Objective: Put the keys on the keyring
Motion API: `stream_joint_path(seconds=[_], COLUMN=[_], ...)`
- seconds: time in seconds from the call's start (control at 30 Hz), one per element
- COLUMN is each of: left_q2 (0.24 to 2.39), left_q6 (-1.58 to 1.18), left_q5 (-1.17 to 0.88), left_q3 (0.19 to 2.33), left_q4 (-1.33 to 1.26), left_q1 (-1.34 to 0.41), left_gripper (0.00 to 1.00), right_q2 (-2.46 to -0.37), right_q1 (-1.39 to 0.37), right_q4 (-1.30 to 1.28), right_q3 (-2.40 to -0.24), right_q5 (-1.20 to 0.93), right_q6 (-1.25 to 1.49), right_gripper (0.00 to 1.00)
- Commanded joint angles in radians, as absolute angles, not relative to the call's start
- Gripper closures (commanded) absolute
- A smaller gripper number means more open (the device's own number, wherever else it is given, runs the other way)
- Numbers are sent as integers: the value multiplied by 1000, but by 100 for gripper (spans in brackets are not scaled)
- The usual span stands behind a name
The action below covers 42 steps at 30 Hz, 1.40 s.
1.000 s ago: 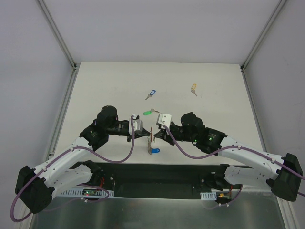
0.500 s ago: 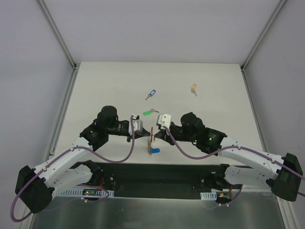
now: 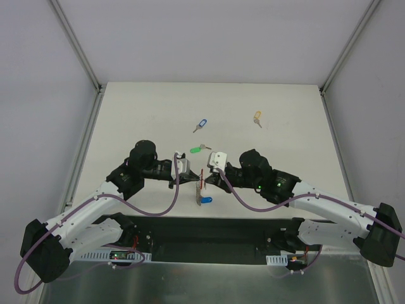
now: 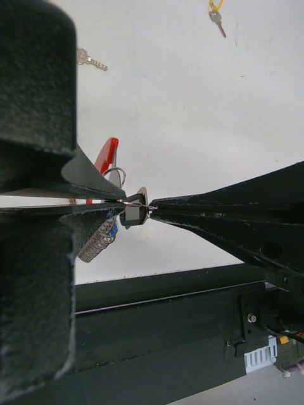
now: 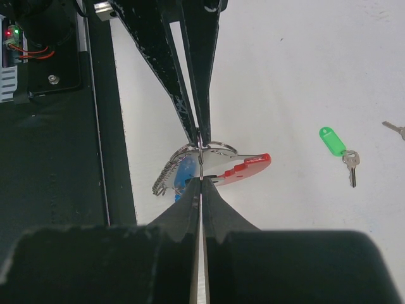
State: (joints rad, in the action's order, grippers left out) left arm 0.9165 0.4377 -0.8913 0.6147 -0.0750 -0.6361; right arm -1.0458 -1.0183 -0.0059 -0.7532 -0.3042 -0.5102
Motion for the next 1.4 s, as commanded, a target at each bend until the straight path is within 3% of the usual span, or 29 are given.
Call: stream_joint_path(seconds=[0.0, 1.37], left_q2=[919, 951], left_q6=[449, 416], left_q5=[-956, -902], left_q3=[652, 678], left_q4=[-112, -84], left_q1=[-647, -669], left_gripper=[100, 100], right_q2=[-1048, -1042], right_q1=[-1029, -1080], right_q4=[38, 68], right_q3=[-784, -799], right_q5=[-334, -258], right_q6=[-526, -541], right_gripper=[99, 99])
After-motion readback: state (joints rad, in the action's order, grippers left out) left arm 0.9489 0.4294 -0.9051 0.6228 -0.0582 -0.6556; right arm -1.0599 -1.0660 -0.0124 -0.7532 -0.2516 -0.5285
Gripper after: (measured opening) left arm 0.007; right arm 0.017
